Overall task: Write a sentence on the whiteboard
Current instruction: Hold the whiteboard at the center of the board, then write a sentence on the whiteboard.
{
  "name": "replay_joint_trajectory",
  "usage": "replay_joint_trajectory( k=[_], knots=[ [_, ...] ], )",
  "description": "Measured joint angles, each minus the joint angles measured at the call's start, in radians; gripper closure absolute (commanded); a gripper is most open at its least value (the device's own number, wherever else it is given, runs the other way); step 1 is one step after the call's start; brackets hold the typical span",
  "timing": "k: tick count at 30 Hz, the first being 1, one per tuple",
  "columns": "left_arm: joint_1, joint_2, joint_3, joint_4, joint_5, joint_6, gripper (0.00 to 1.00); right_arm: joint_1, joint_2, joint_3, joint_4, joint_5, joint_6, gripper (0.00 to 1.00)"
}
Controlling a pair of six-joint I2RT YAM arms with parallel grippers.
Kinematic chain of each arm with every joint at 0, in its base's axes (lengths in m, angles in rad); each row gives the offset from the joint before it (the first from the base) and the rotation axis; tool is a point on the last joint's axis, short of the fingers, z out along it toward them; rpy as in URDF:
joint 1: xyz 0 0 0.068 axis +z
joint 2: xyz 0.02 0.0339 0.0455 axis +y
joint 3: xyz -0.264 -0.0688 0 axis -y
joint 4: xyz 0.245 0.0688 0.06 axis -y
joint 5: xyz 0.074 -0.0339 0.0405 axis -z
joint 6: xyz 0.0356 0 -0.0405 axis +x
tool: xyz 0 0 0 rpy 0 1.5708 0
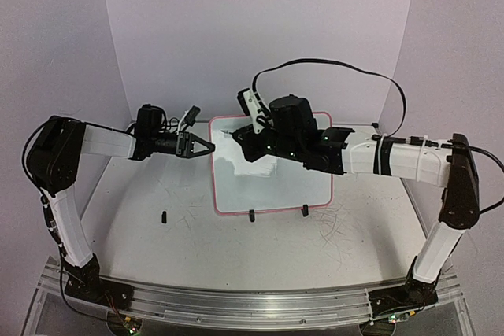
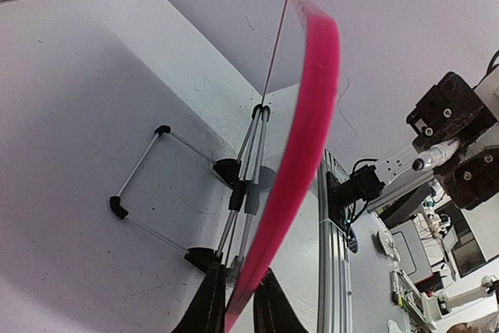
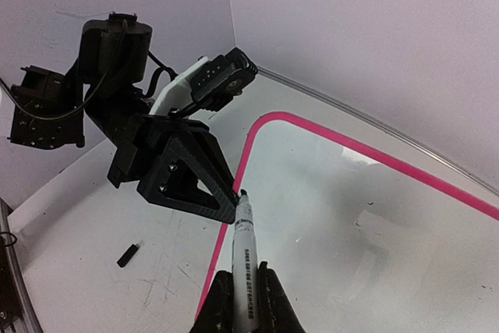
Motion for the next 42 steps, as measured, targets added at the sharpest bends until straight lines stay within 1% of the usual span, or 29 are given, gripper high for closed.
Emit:
replay_joint_trajectory(
  k=[6, 11, 23, 42],
  knots=[
    [-0.006, 0.0, 0.0, 0.022, -0.01, 0.023, 0.97, 0.0, 0.0, 0.0, 0.0, 0.002, -0.005, 1.0],
    [-0.013, 0.0, 0.0, 0.038, -0.016, 0.047, 1.0, 0.001, 0.008, 0.002, 0.0, 0.024, -0.019, 1.0],
    [-0.012, -0.014, -0.033, 0.045, -0.05, 0.104, 1.0, 0.019, 0.051, 0.047, 0.001, 0.045, -0.048, 1.0],
    [-0.013, -0.018, -0.036, 0.044, -0.058, 0.109, 1.0, 0.024, 0.117, 0.109, 0.0, 0.152, -0.048, 1.0]
  ],
)
